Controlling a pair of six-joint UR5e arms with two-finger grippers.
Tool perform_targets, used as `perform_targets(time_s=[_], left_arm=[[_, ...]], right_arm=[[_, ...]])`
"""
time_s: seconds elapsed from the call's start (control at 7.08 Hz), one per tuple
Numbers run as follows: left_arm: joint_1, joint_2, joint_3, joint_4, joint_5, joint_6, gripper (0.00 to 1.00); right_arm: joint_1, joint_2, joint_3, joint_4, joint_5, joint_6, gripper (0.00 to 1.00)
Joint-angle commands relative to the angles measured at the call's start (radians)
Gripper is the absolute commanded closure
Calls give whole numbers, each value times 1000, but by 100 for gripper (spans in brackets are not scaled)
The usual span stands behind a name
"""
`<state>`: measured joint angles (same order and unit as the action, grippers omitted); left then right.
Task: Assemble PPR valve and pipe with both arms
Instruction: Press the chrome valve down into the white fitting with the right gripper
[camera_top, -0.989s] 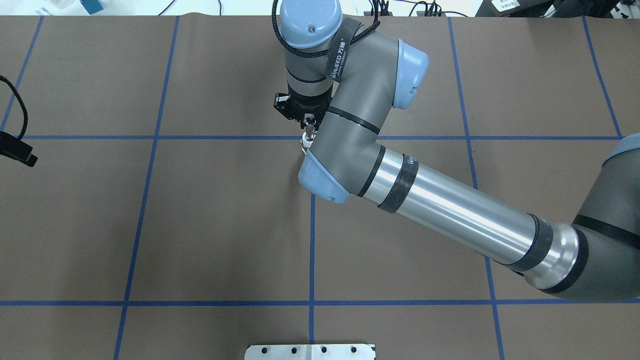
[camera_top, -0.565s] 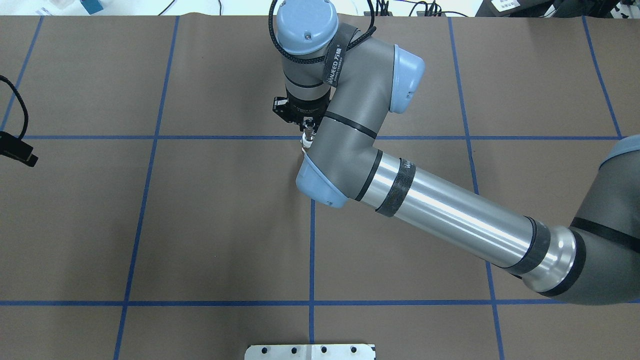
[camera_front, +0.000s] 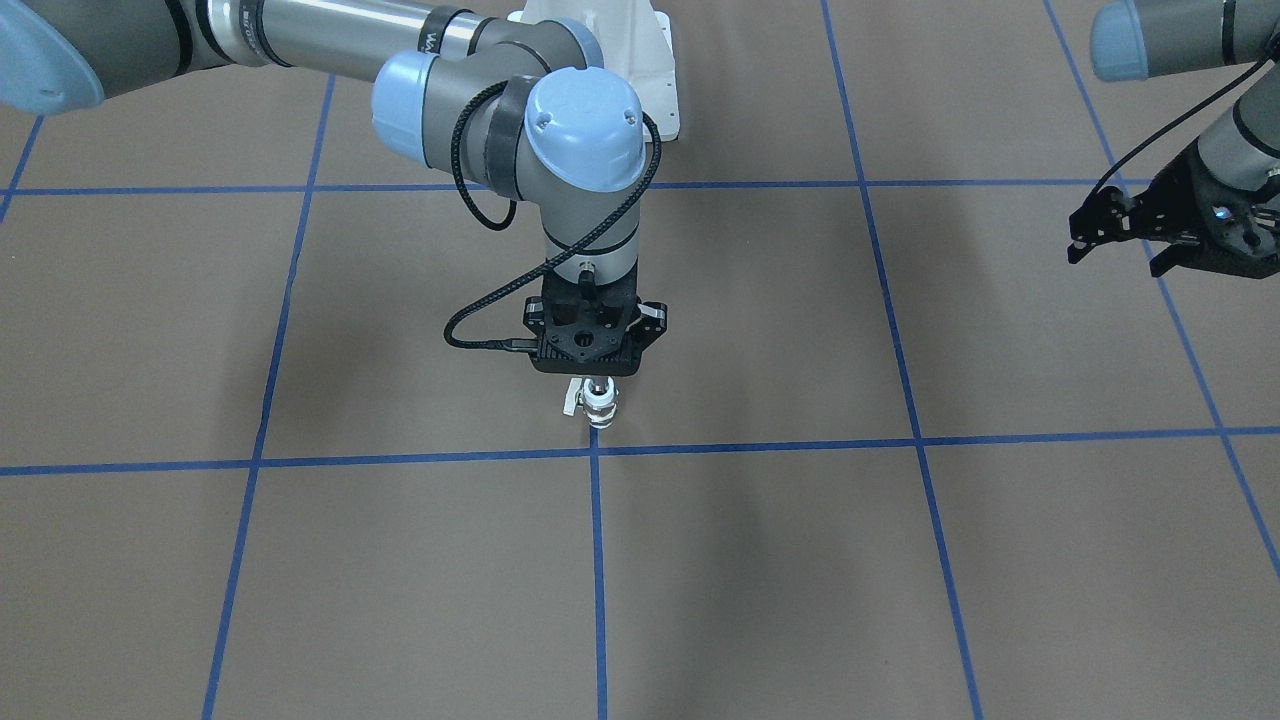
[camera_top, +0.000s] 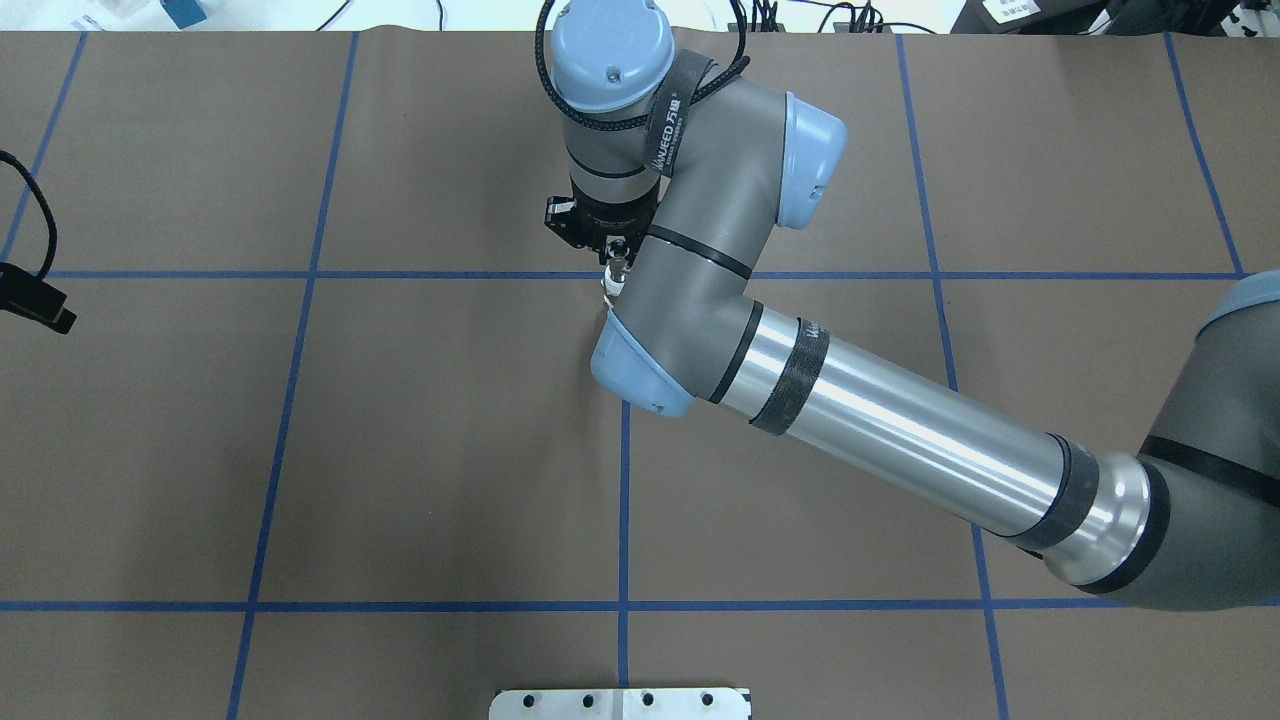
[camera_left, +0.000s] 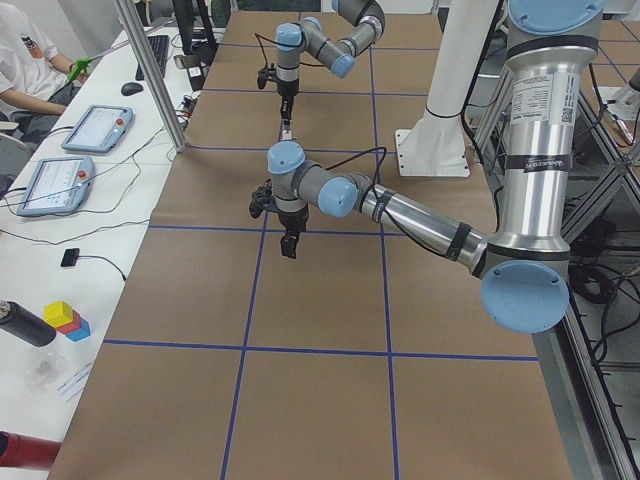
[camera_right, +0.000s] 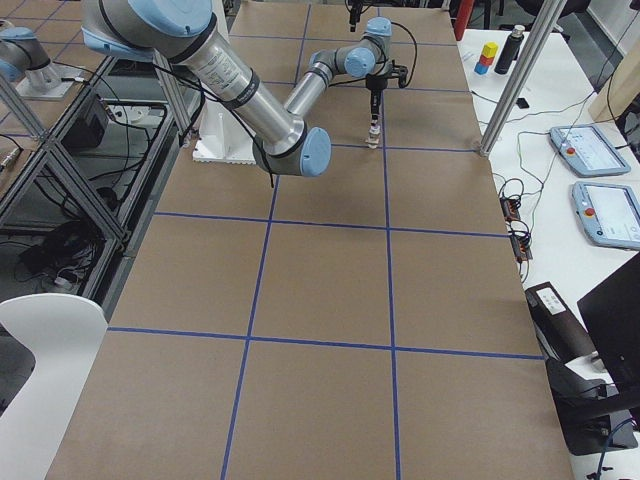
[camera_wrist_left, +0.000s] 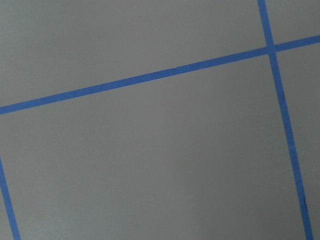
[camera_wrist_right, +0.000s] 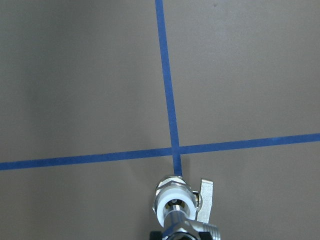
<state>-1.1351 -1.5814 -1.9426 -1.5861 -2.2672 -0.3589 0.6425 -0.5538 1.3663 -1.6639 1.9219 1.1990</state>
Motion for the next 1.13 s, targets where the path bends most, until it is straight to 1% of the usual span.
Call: perform_targets(time_s=[0.0, 0.99], left_arm=[[0, -2, -1, 0, 0, 0, 1], [0, -5, 4, 0, 0, -3, 1]], right_arm=[[0, 0, -4, 1, -1, -3, 100], [-4, 2, -15, 4, -6, -4, 100]])
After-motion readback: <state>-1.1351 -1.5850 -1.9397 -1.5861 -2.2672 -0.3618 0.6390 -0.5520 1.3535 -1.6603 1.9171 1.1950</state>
